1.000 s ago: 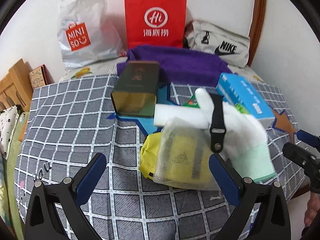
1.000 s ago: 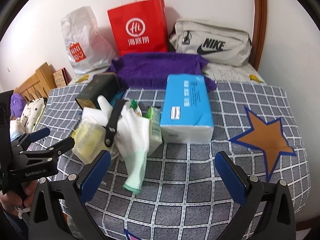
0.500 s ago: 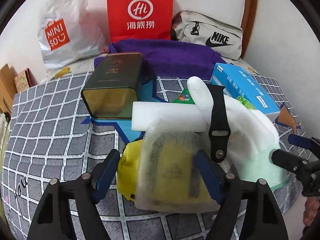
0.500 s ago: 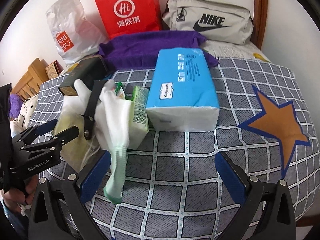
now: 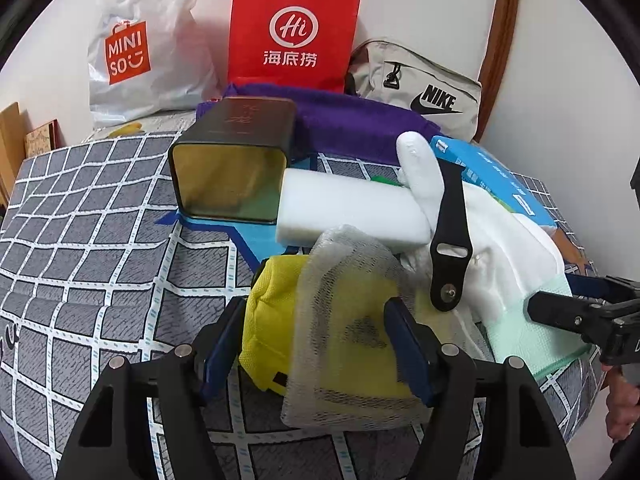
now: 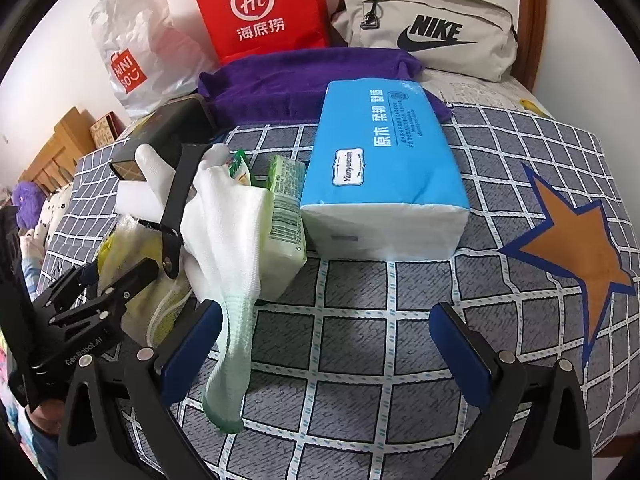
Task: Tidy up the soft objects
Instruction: 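Lift the white mesh bag with the left tool, then grasp the white glove's green cuff with the right tool while the left holds the mesh bag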
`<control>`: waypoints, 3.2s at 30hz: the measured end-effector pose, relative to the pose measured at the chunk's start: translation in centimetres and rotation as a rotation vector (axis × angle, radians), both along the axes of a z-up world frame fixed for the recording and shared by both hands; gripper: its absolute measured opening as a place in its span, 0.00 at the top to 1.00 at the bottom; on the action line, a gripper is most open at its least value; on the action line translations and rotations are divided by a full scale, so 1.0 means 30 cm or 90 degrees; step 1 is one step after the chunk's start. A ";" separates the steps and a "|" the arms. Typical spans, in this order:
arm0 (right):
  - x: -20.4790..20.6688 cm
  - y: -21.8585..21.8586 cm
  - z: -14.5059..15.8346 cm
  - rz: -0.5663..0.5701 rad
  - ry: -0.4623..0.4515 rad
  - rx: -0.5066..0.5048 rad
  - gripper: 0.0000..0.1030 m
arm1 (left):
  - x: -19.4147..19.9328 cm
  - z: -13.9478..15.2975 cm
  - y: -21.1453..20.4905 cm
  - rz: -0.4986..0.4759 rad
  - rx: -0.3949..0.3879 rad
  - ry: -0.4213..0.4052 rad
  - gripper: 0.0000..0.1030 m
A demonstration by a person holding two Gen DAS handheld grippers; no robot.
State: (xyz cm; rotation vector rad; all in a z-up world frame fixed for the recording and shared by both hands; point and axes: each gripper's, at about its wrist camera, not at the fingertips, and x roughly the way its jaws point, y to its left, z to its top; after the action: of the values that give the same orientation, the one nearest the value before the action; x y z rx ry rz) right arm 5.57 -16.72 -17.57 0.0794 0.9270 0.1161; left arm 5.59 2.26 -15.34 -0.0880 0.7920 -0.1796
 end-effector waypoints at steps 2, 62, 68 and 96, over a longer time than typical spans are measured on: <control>0.004 0.000 -0.006 -0.002 0.007 0.004 0.01 | -0.007 0.002 0.005 0.003 -0.007 -0.008 0.33; -0.007 -0.024 -0.069 0.016 0.026 0.039 0.01 | -0.077 0.048 -0.171 -0.110 0.082 0.022 0.22; -0.012 -0.037 -0.065 0.010 0.023 0.044 0.01 | -0.093 0.045 -0.190 -0.152 0.089 0.016 0.59; -0.111 0.022 0.100 0.108 -0.112 0.110 0.91 | -0.119 0.151 -0.019 -0.107 0.002 -0.007 0.88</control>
State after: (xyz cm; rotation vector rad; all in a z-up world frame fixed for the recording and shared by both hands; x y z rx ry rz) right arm 2.25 -16.07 -14.58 0.1480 0.7456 0.3546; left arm 2.03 1.69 -10.80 -0.0170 0.7894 -0.3382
